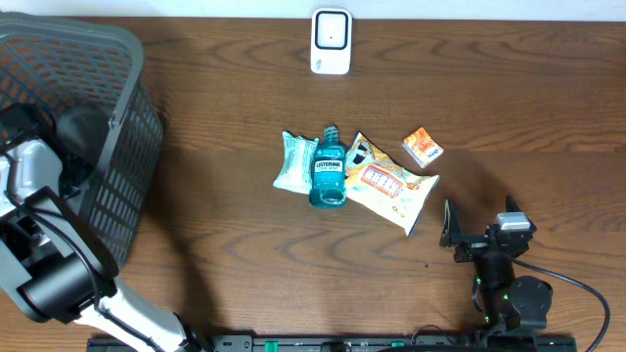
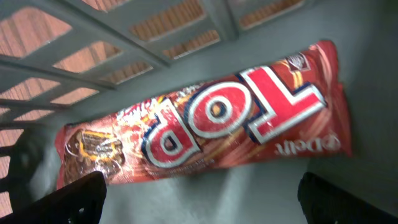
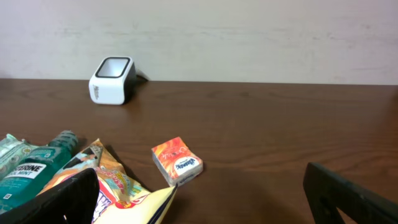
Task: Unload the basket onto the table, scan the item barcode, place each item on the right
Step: 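Reach into the basket and grasp the red TOP chocolate bar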
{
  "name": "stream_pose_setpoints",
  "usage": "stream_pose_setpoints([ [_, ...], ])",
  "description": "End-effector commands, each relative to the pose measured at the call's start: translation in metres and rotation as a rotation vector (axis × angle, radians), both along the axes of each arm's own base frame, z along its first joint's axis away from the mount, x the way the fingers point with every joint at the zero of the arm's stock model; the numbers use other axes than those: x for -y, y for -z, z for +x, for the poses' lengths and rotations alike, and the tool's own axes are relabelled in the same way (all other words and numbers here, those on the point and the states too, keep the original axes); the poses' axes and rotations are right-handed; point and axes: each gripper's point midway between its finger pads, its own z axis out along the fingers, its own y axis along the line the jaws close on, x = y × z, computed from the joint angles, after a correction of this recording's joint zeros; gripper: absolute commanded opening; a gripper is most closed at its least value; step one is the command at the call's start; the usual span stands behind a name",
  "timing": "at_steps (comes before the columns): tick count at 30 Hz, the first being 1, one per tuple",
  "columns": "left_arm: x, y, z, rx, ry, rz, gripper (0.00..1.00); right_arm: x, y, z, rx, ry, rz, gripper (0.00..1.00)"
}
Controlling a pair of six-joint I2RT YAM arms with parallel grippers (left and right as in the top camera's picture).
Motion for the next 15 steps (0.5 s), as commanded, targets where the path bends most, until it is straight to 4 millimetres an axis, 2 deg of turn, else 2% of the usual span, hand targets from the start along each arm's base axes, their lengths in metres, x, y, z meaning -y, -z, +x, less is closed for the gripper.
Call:
stream_pose_setpoints([
  [1,-0.010,0.008,-0.014,-0.035,-0.026,0.000,0.98,-0.001,0.000,0.000,0.002,-0.004,-0.015,0.99],
  [9,-0.011,0.021,-0.021,-0.021,-0.040,-0.005,0.98,-0.001,0.000,0.000,0.002,-0.004,-0.015,0.99],
  [10,-0.007,0.029,-0.023,-0.019,-0.037,-0.022,0.91,-0.001,0.000,0.000,0.002,-0.004,-0.015,0.99],
  [12,0.001,0.041,-0.025,-0.006,-0.028,-0.049,0.84,-0.001,0.000,0.000,0.002,-0.004,-0.015,0.99],
  [13,0.010,0.054,-0.030,0.002,-0.026,-0.075,0.77,-0.001,0.000,0.000,0.002,-0.004,-0.015,0.99],
  [15,0.017,0.066,-0.038,-0.001,-0.039,-0.086,0.67,-0.001,0.000,0.000,0.002,-0.004,-0.015,0.99],
])
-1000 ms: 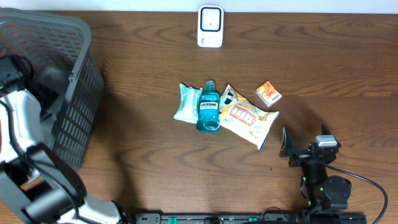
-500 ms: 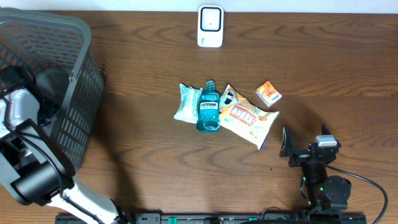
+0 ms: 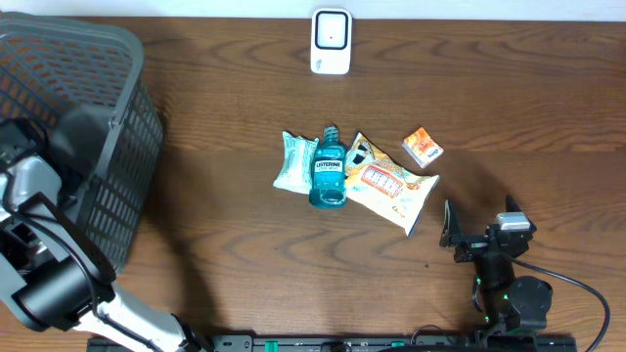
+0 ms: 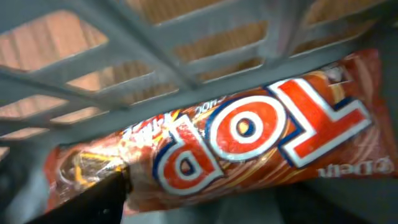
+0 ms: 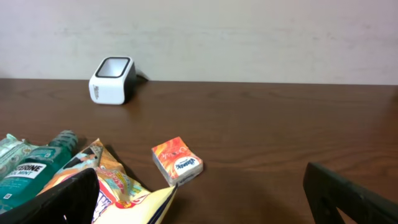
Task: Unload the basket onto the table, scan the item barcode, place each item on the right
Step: 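Reach into the basket and grasp the red TOP chocolate bar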
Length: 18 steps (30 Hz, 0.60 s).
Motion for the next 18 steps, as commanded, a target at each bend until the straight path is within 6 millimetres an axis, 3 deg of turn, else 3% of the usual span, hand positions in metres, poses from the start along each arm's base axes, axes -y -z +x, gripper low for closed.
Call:
stream_pose_setpoints([
  [1,0.035,0.056,-0.035,-0.092,-0.002,-0.129,0.58,-0.001,0.000,0.000,0.002,-0.005,-0.015,0.99],
  [5,0.048,0.069,-0.045,-0.070,-0.071,-0.166,0.22,-0.001,0.000,0.000,0.002,-0.005,-0.015,0.99],
  [7,0.060,0.074,-0.035,-0.017,-0.045,-0.243,0.10,-0.001,0.000,0.000,0.002,-0.005,-0.015,0.99],
  [13,0.084,0.074,-0.015,0.040,0.021,-0.325,0.07,-0.001,0.000,0.000,0.002,-0.005,-0.015,0.99],
  [16,0.089,0.060,-0.003,0.053,0.072,-0.289,0.07,-0.001,0.000,0.000,0.002,-0.005,-0.015,0.99],
  [18,0.085,0.037,0.005,0.076,0.092,-0.217,0.07,-0.001,0.000,0.000,0.002,-0.005,-0.015,0.99],
])
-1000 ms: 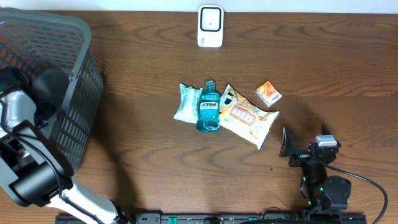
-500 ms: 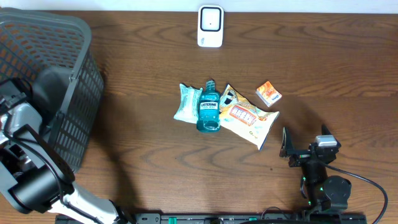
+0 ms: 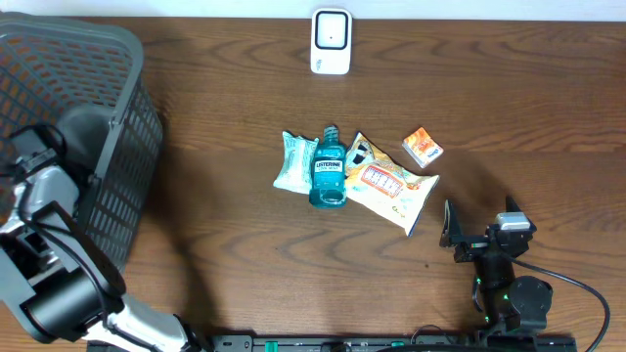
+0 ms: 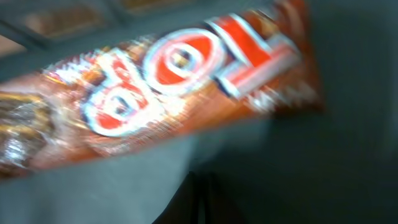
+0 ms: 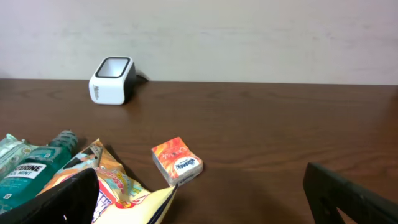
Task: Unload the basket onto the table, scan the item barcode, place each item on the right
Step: 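Reach into the basket and grasp the red TOP chocolate bar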
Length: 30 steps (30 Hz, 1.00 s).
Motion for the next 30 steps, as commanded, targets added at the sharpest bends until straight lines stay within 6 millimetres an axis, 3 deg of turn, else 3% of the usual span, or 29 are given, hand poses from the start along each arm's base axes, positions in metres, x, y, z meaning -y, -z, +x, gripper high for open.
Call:
stream_pose_setpoints([
  [1,0.039,0.020,-0.010,-0.059,0.071,-0.088,0.07,-0.001,0.000,0.000,0.002,-0.004,-0.015,0.99],
  [4,0.006,-0.037,-0.019,-0.060,-0.011,0.165,0.07,-0.001,0.000,0.000,0.002,-0.004,-0.015,0.99],
  [6,-0.010,-0.056,-0.026,-0.064,-0.067,0.268,0.08,-0.001,0.000,0.000,0.002,-0.004,-0.015,0.99],
  [15,-0.029,-0.072,-0.020,0.003,-0.118,0.347,0.07,-0.001,0.000,0.000,0.002,-0.004,-0.015,0.99],
  [22,-0.043,-0.047,-0.027,-0.035,-0.151,0.329,0.08,-0.001,0.000,0.000,0.002,-0.004,-0.015,0.99],
  [27,-0.052,-0.009,-0.044,-0.121,-0.179,0.278,0.08,-0.001,0.000,0.000,0.002,-0.004,-0.015,0.99],
  [30,-0.042,0.013,-0.042,-0.132,-0.146,0.204,0.08,-0.001,0.000,0.000,0.002,-0.004,-0.015,0.99],
])
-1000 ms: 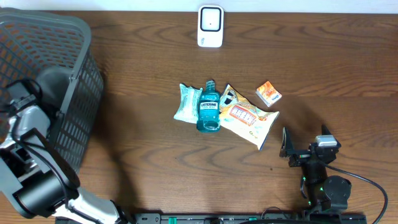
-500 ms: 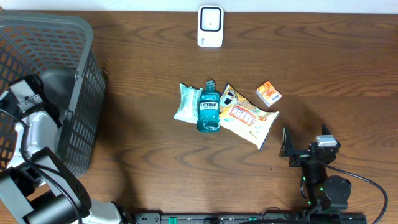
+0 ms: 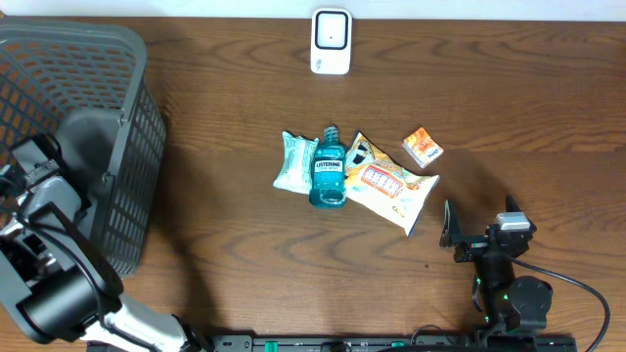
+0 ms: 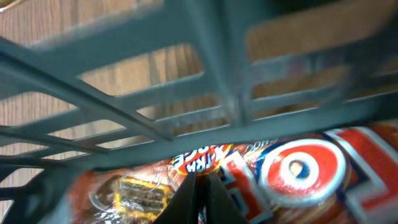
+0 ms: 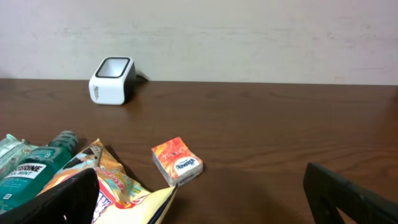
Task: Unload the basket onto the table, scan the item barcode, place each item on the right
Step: 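Reach into the basket and grasp the red TOP chocolate bar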
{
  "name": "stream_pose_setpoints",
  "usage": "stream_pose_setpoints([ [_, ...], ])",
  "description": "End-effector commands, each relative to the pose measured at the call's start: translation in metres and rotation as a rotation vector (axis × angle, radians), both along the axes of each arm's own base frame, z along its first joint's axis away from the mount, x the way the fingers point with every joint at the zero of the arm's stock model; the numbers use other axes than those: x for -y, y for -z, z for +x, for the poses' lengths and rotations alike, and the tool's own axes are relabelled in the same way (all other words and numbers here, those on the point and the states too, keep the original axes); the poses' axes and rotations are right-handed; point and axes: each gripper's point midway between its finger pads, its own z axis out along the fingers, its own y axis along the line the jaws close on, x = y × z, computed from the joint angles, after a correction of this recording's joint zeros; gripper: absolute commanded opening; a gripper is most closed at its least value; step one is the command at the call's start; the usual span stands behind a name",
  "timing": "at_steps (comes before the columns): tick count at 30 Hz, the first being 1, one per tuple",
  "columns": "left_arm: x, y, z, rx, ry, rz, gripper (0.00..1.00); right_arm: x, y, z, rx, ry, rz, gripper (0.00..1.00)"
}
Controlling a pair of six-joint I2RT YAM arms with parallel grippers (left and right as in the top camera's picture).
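Note:
A red "TOP" snack pack (image 4: 292, 168) lies on the floor of the grey plastic basket (image 3: 117, 59), seen through the wrist camera behind the basket's bars (image 4: 217, 56). My left gripper (image 4: 202, 199) is shut, its fingers pressed together in front of the pack; whether they pinch the wrapper does not show. The white barcode scanner (image 3: 331, 41) stands at the table's far edge. My right gripper (image 5: 199, 205) rests open near the front right, nothing between its fingers.
In the table's middle lie a green-white pouch (image 3: 293, 161), a blue Listerine bottle (image 3: 328, 171), a yellow snack bag (image 3: 391, 186) and a small orange tissue pack (image 3: 423, 147). The basket fills the left side. The right arm (image 3: 504, 284) sits at the front edge.
The left wrist has shifted toward the basket's near-left side; its view now shows the basket's bars above the red pack instead of bare floor. The jaws remain shut. The right arm is unchanged.
The left gripper was open inside the basket over the red pack lying on the floor. A moment later it was still open, closer to the wall. Then its jaws were shut below the pack, and now they are shut by the basket's wall. Table items never moved.

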Motion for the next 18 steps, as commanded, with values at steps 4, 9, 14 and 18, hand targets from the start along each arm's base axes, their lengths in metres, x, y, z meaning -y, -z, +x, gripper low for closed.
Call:
stream_pose_setpoints([
  [4,0.038,0.042,0.028,0.103,0.134,-0.264,0.08,-0.001,0.000,0.000,0.002,-0.004,-0.015,0.99],
  [9,0.068,0.051,0.039,0.207,0.127,-0.438,0.08,-0.001,0.000,0.000,0.002,-0.004,-0.015,0.99],
  [14,0.082,0.056,0.028,0.242,-0.043,-0.516,0.08,-0.001,0.000,0.000,0.002,-0.004,-0.015,0.99],
  [18,0.096,0.054,0.037,0.307,-0.069,-0.598,0.08,-0.001,0.000,0.000,0.002,-0.004,-0.015,0.99],
])
